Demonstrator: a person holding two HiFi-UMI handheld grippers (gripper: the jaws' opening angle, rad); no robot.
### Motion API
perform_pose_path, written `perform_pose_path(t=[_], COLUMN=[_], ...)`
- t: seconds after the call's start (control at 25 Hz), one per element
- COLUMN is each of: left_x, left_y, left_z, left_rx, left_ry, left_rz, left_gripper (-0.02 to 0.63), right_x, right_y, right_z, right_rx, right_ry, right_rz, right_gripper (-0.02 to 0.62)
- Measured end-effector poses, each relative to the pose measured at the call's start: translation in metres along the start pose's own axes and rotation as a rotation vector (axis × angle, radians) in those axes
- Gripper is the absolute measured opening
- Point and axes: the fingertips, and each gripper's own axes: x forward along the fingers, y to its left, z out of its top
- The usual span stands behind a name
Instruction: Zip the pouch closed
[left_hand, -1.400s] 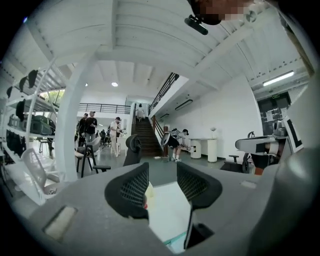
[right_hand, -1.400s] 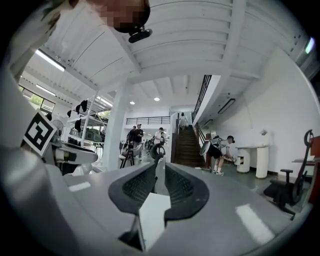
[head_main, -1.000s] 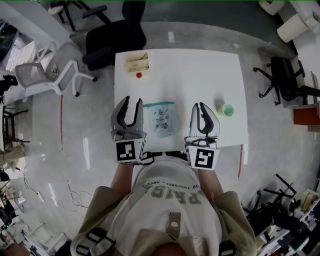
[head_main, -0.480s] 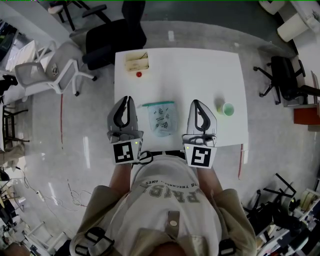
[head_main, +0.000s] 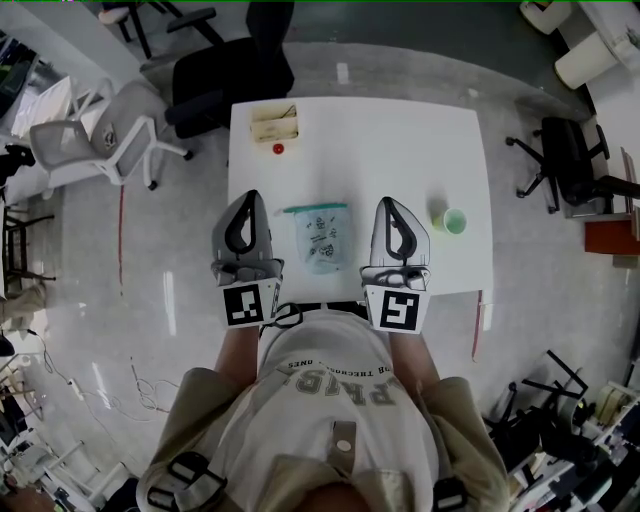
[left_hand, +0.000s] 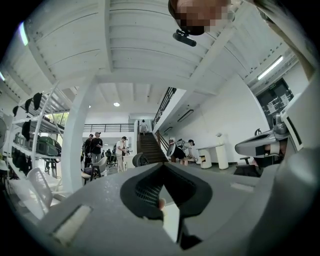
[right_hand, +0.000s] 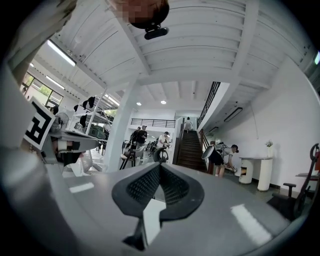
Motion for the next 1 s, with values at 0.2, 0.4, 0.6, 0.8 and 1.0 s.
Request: perform_pose_path(t=[0.2, 0.4, 0.6, 0.8, 1.0], left_x=[0.002, 0.001, 0.003, 0.002, 0.004], left_y=[0.002, -0.002, -0.003, -0.004, -0.002], left_z=[0.007, 0.004, 0.000, -0.004, -0.003], left_rx=[0.005, 0.001, 0.001, 0.007, 0.001], left_ry=[-0.037, -0.022, -0.017, 0.002, 0.002], left_rz=[-0.004, -0.010, -0.017, -0.018, -0.017], left_gripper=[0.014, 0.014, 0.014, 0.014, 0.014], right_x=[0.003, 0.002, 0.005, 0.005, 0.007], right_y=[-0.005, -0.005, -0.005, -0.005, -0.005], right_z=[0.000, -0.001, -0.003, -0.005, -0.007], right_rx=[-0.004, 0.000, -0.010, -0.017, -0.023], right_ry=[-0.004, -0.001, 0.003, 0.010, 0.013], right_rz=[0.000, -0.001, 0.000, 0.010, 0.021], right_gripper=[-0.002, -0.003, -0.003, -0.002, -0.002])
